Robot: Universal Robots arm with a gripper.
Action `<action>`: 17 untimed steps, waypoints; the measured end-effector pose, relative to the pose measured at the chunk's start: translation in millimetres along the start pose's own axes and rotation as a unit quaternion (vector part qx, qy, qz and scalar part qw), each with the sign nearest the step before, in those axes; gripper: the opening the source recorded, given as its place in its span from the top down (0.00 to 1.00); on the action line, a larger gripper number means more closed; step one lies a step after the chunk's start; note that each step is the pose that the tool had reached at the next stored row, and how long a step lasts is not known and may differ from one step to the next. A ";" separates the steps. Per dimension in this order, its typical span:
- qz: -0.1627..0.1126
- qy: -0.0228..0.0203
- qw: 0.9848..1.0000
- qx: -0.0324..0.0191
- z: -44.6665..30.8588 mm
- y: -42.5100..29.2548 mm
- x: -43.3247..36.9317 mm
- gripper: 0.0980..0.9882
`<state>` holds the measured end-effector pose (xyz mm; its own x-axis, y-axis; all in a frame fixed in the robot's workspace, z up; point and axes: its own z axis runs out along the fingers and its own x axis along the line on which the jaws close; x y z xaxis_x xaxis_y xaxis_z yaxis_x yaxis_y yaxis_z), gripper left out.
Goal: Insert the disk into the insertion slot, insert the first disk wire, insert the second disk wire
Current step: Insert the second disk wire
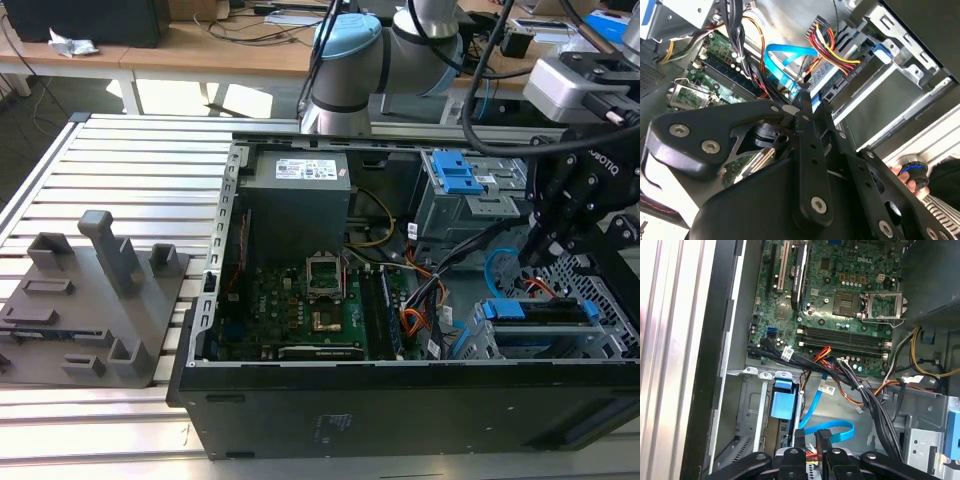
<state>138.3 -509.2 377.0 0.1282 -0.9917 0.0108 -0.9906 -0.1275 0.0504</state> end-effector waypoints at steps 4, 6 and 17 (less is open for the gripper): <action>-0.011 0.001 1.000 0.000 0.9 -0.8 -9.6 0.84; -0.019 0.001 1.000 0.000 1.8 -1.2 -13.3 0.84; -0.078 0.016 0.997 -0.001 13.4 -1.5 -15.3 0.84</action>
<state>137.2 -494.0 363.4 0.2822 -0.9587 0.0354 -0.9583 -0.2800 0.0564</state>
